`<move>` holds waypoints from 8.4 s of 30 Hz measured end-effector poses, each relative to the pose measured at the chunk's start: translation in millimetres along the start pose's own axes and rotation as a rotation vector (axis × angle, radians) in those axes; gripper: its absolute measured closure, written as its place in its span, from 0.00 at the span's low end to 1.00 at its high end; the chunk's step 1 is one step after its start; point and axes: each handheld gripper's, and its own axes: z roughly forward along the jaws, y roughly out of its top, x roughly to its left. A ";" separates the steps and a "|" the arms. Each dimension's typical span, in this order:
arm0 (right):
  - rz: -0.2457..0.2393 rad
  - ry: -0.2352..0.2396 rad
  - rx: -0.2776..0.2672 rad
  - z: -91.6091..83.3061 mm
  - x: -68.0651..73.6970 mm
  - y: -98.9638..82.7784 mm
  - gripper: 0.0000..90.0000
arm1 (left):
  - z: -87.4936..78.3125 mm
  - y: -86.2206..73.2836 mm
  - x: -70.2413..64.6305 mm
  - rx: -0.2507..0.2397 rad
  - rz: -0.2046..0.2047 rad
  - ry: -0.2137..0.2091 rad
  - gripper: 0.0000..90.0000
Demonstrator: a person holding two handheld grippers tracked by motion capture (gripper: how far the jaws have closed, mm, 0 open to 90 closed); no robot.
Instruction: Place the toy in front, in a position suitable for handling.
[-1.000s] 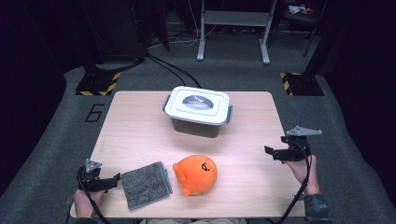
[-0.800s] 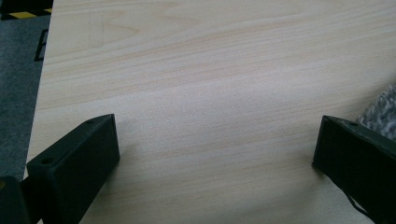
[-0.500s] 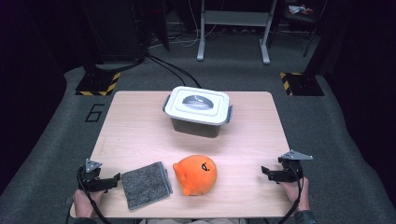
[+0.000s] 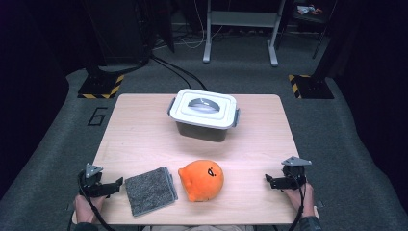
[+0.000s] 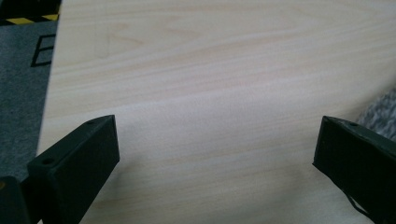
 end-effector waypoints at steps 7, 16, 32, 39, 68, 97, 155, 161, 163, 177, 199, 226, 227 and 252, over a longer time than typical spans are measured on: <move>0.003 -0.004 0.002 0.4 -1.0 0.1 0.00 | -21.5 30.2 -21.0 -0.078 0.027 -0.070 0.00; 0.008 -0.017 -0.002 -0.1 -1.6 -0.6 0.00 | -27.3 58.1 -76.5 -0.103 0.107 -0.196 0.00; 0.020 -0.026 -0.001 -0.5 -1.7 -0.8 0.00 | -18.3 71.6 -143.3 -0.091 0.202 -0.367 0.01; 0.028 -0.028 0.000 -0.7 -1.5 -0.9 0.01 | -11.2 75.9 -171.4 -0.076 0.254 -0.438 0.02; 0.033 -0.032 -0.005 -0.7 -1.6 -0.9 0.01 | 23.1 80.6 -231.9 0.061 0.421 -0.541 0.49; 0.031 -0.035 -0.011 -1.0 -2.2 -0.9 0.03 | 27.3 116.8 -210.2 -0.052 0.472 -0.575 0.74; 0.026 -0.037 -0.012 -1.1 -2.3 -0.9 0.03 | 36.8 136.4 -164.5 -0.033 0.352 -0.479 0.16; 0.026 -0.035 -0.012 -1.3 -1.8 -0.9 0.03 | 20.4 115.0 -149.9 -0.019 0.325 -0.460 0.14; 0.023 -0.036 -0.013 -1.3 -1.9 -0.9 0.03 | 17.0 107.1 -146.5 -0.013 0.319 -0.439 0.13; 0.031 -0.038 -0.013 -1.0 -2.1 -0.9 0.03 | -5.2 53.0 -133.8 0.053 0.253 -0.384 0.14; 0.027 -0.034 -0.016 -1.6 -2.0 -1.4 0.05 | -11.4 0.0 -144.7 0.188 0.252 -0.200 0.24; 0.021 -0.039 -0.018 -1.8 -1.9 -1.4 0.05 | -15.6 -6.3 -136.1 0.087 0.255 -0.157 0.86; 0.021 -0.040 -0.017 -1.8 -1.8 -1.4 0.05 | -15.5 -5.7 -135.5 0.092 0.261 -0.165 0.86; 0.024 -0.044 -0.019 -1.1 -2.5 -1.2 0.04 | -2.0 6.4 -143.5 0.085 0.311 -0.277 0.86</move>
